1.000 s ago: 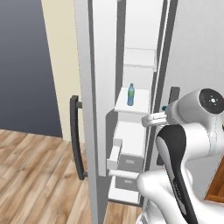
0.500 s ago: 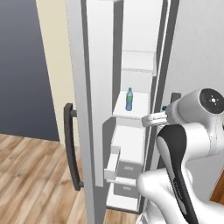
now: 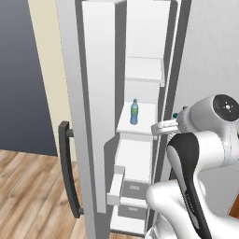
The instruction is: Take the bottled waters from the counter and place them in the freezer to freeze. Close the freezer door after placing the bottles.
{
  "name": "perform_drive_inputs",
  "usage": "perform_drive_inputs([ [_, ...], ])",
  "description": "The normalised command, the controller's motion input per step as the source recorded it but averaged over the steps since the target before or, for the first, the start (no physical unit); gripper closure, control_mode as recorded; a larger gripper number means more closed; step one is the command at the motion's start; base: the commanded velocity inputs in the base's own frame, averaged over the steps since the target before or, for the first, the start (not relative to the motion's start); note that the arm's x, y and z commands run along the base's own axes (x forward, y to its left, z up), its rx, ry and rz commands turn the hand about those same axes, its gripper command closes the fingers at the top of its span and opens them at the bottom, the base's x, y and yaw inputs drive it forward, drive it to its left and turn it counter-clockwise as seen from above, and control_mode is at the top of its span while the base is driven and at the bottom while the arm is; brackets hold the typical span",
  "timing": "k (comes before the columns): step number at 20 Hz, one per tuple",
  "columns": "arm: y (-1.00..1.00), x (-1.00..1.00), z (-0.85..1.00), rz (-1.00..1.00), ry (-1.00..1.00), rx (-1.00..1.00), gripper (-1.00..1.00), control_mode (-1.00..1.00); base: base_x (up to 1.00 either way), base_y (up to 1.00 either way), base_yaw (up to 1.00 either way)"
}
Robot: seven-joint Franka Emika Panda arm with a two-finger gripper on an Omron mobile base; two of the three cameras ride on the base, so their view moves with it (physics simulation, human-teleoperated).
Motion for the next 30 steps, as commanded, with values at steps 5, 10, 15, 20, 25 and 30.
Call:
perform_drive_inputs([
  [5, 0.00, 0.00, 0.00, 0.00, 0.00, 0.00, 1.00, 1.00, 0.29, 0.11, -0.03],
  [10, 0.00, 0.00, 0.00, 0.00, 0.00, 0.00, 1.00, 1.00, 0.22, 0.20, -0.01],
  [15, 0.00, 0.00, 0.00, 0.00, 0.00, 0.00, 1.00, 1.00, 0.21, 0.24, 0.00],
  [20, 0.00, 0.00, 0.00, 0.00, 0.00, 0.00, 1.00, 1.00, 0.24, 0.22, 0.00],
  [25, 0.00, 0.00, 0.00, 0.00, 0.00, 0.00, 1.00, 1.00, 0.28, 0.04, -0.01],
  [30, 0.00, 0.00, 0.00, 0.00, 0.00, 0.00, 1.00, 1.00, 0.36, 0.02, -0.01],
])
